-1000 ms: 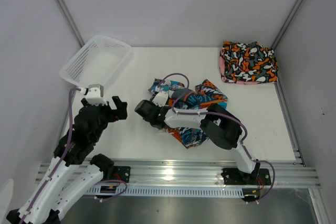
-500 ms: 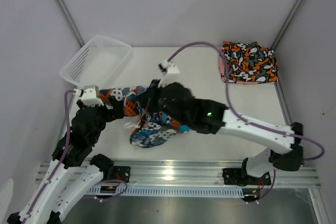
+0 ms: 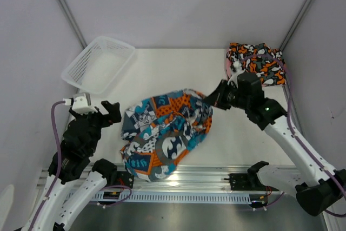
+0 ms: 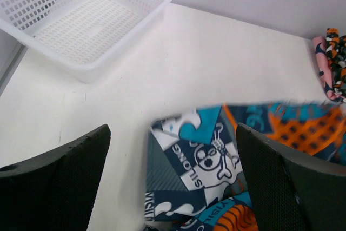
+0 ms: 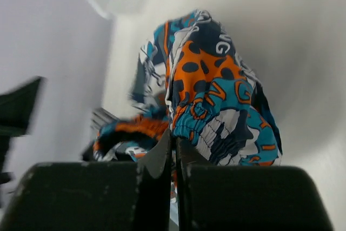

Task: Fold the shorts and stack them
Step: Flatten the shorts out

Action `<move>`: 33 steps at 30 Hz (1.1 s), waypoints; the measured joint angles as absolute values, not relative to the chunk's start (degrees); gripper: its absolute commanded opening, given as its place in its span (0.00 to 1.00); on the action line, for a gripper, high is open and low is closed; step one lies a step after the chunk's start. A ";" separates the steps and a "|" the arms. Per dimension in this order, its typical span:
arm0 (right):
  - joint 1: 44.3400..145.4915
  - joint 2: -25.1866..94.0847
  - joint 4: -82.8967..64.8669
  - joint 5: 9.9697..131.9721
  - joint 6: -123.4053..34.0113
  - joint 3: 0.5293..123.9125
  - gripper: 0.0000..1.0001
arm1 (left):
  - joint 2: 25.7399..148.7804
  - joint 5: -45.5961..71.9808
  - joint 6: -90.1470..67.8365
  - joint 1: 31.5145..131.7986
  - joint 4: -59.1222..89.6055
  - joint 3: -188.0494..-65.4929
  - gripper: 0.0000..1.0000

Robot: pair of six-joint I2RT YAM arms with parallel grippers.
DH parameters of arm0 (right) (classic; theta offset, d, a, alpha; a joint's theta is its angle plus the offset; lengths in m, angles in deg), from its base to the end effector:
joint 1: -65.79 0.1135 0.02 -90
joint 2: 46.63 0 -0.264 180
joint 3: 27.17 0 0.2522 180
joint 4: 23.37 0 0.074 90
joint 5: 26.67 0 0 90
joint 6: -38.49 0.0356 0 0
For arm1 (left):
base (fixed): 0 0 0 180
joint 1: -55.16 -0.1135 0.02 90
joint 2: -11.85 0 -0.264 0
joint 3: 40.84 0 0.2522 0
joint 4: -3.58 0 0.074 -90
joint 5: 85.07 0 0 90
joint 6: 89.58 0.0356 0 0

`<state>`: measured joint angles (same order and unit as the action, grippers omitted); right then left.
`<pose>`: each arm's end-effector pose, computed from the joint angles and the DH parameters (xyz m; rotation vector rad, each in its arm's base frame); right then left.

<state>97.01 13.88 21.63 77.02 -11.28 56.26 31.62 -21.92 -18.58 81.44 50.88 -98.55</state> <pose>0.1863 0.1228 0.4007 -0.0043 2.0974 1.0258 0.0742 -0.0187 0.3407 -0.2337 1.7037 -0.1793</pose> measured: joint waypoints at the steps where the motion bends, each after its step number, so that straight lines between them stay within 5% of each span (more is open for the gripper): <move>1: 95.74 13.73 21.07 79.49 -11.31 50.84 0.00 | 32.15 -21.90 -18.58 81.40 50.88 -98.55 0.99; 7: 93.19 13.66 22.14 86.44 -11.72 32.80 0.00 | 36.26 -17.48 -18.34 81.24 50.49 -98.26 0.99; 18: 88.53 15.87 14.95 84.70 -13.03 29.55 0.02 | 44.08 0.37 -19.00 81.31 48.68 -97.98 0.99; 22: 85.49 16.59 14.73 82.77 -12.97 29.55 0.24 | 46.09 5.58 -20.90 82.97 44.33 -96.56 0.99; 33: 78.78 17.35 12.24 82.51 -13.23 24.91 0.46 | 66.86 3.61 -23.59 102.05 35.50 -95.62 0.99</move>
<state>78.78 17.35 12.24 82.51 -13.23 24.91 66.86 3.61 -23.59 102.05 35.50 -95.62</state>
